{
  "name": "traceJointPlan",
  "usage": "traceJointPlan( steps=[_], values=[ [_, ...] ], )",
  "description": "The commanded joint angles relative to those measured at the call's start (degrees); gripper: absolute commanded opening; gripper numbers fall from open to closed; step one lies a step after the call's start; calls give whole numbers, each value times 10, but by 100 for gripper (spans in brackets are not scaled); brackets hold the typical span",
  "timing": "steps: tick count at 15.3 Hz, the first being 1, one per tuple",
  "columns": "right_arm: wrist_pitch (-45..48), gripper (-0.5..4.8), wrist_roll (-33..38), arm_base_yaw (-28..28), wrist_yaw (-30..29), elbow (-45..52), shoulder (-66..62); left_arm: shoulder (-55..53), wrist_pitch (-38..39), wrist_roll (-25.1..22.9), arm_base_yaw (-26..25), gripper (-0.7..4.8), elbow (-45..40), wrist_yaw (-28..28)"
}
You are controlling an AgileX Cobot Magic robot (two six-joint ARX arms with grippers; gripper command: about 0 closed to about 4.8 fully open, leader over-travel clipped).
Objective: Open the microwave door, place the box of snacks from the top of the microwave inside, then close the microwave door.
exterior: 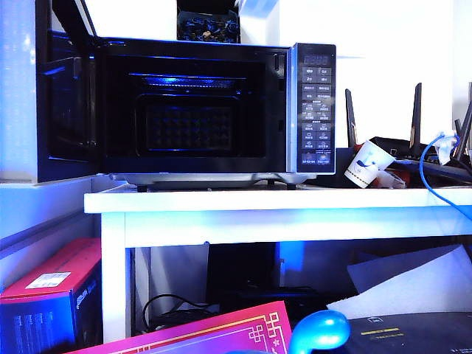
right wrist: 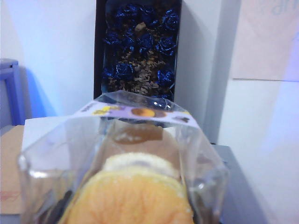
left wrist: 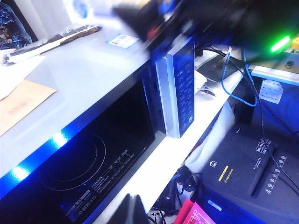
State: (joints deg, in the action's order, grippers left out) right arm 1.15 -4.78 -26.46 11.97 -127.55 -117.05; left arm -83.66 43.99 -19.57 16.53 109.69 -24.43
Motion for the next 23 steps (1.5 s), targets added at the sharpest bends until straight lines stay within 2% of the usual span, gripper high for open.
traceJointPlan(
  steps=[1, 7, 9, 13, 18, 23],
  values=[
    [-19, 305, 0, -1, 1, -5, 47, 3, -3, 1, 0, -6, 1, -3],
    [-55, 305, -14, -1, -5, -3, 91, 3, -3, 1, 0, -6, 1, -3],
    [-70, 305, -8, -5, -31, 7, 91, 3, -3, 1, 0, -6, 1, -3],
    [-4, 305, -12, -25, -33, 75, 96, 3, -2, 1, 0, -6, 1, -3],
    [99, 305, -12, -64, -31, 209, 140, 3, 5, 1, 0, -6, 1, -2],
    [119, 305, -12, -86, -35, 295, 159, 3, 4, 1, 0, -6, 1, -3]
  ],
)
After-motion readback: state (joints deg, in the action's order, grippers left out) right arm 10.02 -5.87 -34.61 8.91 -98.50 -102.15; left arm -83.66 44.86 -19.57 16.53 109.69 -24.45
